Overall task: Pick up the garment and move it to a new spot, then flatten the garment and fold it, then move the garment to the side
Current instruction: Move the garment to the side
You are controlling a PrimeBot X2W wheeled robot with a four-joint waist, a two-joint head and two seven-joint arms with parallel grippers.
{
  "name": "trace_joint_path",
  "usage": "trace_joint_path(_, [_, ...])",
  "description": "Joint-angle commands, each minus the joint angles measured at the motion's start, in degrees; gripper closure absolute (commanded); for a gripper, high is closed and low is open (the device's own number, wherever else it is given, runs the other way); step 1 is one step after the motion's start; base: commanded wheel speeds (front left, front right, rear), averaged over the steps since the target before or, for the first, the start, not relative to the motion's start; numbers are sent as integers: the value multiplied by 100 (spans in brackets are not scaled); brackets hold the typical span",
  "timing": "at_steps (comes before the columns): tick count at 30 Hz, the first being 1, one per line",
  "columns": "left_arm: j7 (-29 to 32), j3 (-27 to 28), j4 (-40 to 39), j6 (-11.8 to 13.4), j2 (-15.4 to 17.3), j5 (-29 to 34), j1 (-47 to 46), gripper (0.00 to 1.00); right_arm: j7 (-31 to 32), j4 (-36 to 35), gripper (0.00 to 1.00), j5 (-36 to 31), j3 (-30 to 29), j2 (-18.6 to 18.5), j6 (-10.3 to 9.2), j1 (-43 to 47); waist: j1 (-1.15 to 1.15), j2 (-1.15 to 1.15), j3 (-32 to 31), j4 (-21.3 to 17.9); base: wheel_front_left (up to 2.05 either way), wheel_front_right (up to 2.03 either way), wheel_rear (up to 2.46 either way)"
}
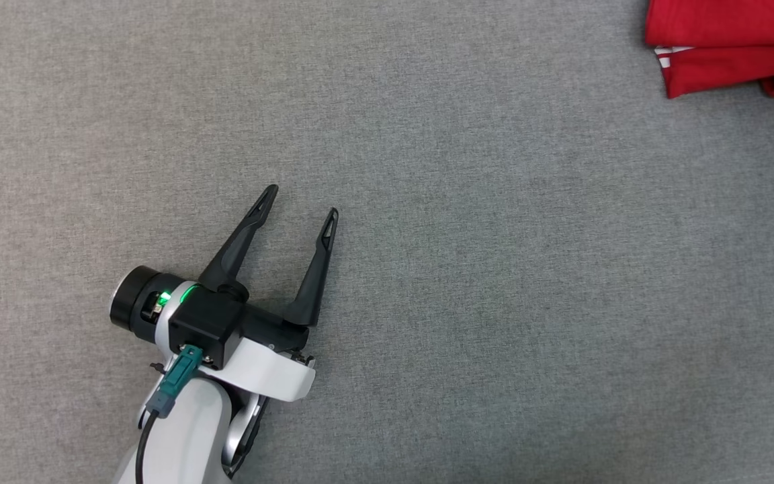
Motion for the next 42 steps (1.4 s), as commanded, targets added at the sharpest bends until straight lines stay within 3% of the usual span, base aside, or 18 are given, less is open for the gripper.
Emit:
trace_joint_path(1, [-18, -12, -2, -11, 56, 28, -64, 0, 37, 168, 100, -30, 82, -114, -1, -83, 0, 0, 9, 32, 0, 0, 0])
trace_joint_path(5, [-14, -80, 17, -38, 58, 22, -90, 0, 37, 637, 100, -235, 295, -226, -1, -190, 0, 0, 38, 131, 0, 0, 0])
trace_joint_path(7, [-11, -126, 15, -56, 55, 18, -124, 0, 21, 838, 87, -418, 434, -280, -1, -247, 0, 0, 76, 185, 0, 0, 0])
trace_joint_path(10, [-10, -172, 8, -50, 60, 15, -175, 0, -10, 1182, 82, -739, 543, -328, -1, -394, 0, 0, 157, 240, 0, 0, 0])
trace_joint_path(12, [-8, -201, 15, -60, 69, 9, -182, 0, -30, 1412, 70, -997, 549, -346, -1, -524, 0, 0, 208, 269, 0, 0, 0])
trace_joint_path(14, [-6, -223, 25, -69, 81, 7, -212, 0, -41, 1650, 39, -1247, 529, -344, -1, -618, 0, 0, 245, 297, 0, 0, 0])
trace_joint_path(15, [-6, -229, 25, -71, 84, 7, -223, 0, -44, 1735, 0, -1387, 501, -358, -1, -680, 0, 0, 262, 307, 0, 0, 0])
trace_joint_path(19, [-6, -236, 38, -68, 86, -7, -263, 0, -49, 1778, 0, -1760, 254, -446, -1, -835, 0, 0, 308, 331, 0, 0, 0])
trace_joint_path(22, [-6, -247, 96, -49, 68, -35, -296, 0, -47, 1480, 0, -2317, -298, -445, -1, -838, 0, 0, 283, 337, 0, 0, 0])
trace_joint_path(31, [-9, -188, 242, 78, -50, -245, -180, 0, -47, -118, 0, -2998, -1542, 878, -1, 293, 0, 0, -192, 288, 0, 0, 0])
trace_joint_path(36, [-10, -112, 390, 223, -126, -458, -113, 0, -48, -881, 0, -2960, -1548, 1525, -1, 1121, 0, 0, -586, 344, 0, 0, 0])
trace_joint_path(42, [-11, 78, 498, 442, -168, -770, 63, 0, -48, -1668, 0, -2748, -1245, 1934, -1, 2128, 0, 0, -1092, 404, 0, 0, 0])
